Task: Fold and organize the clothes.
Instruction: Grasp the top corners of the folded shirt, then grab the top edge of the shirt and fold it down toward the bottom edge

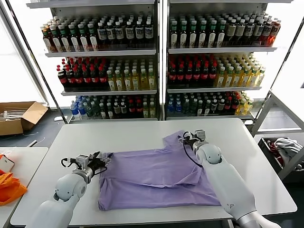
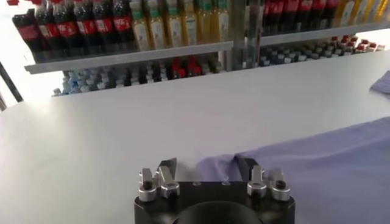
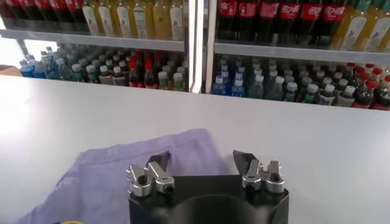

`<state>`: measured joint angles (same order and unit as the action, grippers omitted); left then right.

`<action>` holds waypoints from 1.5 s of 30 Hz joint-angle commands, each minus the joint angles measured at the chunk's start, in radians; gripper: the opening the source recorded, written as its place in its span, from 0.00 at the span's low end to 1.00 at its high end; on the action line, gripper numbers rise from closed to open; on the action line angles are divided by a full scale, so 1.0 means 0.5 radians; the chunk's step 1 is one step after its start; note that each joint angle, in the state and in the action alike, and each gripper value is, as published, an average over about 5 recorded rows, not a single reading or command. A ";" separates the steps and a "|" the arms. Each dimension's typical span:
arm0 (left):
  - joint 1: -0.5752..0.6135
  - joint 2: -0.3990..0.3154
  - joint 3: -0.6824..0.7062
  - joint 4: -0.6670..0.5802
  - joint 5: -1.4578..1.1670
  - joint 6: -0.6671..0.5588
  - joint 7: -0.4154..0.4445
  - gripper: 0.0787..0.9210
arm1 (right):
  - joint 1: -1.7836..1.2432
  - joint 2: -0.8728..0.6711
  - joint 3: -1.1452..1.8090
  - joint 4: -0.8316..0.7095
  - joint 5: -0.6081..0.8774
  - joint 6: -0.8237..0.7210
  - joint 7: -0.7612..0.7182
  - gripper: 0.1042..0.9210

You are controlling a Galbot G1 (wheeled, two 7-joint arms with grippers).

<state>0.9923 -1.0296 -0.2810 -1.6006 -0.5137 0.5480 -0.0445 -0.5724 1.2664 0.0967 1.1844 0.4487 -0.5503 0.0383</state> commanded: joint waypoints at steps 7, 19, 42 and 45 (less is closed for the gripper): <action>0.062 -0.013 0.039 -0.043 -0.022 -0.008 0.020 0.36 | -0.149 0.001 0.051 0.033 -0.078 0.006 0.006 0.36; 0.047 -0.079 0.049 -0.090 0.002 -0.210 -0.010 0.01 | -0.261 -0.055 0.168 0.297 -0.067 0.133 0.050 0.00; 0.494 0.020 -0.138 -0.581 0.233 -0.455 0.012 0.01 | -0.909 -0.110 0.534 1.391 -0.128 0.198 0.180 0.00; 0.574 0.022 -0.144 -0.630 0.269 -0.451 0.020 0.01 | -1.122 -0.102 0.632 1.534 -0.169 0.198 0.191 0.00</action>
<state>1.1774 -1.0216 -0.3341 -1.8296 -0.4156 0.3442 -0.0347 -0.9547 1.2276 0.3353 1.7594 0.3779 -0.4532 0.1273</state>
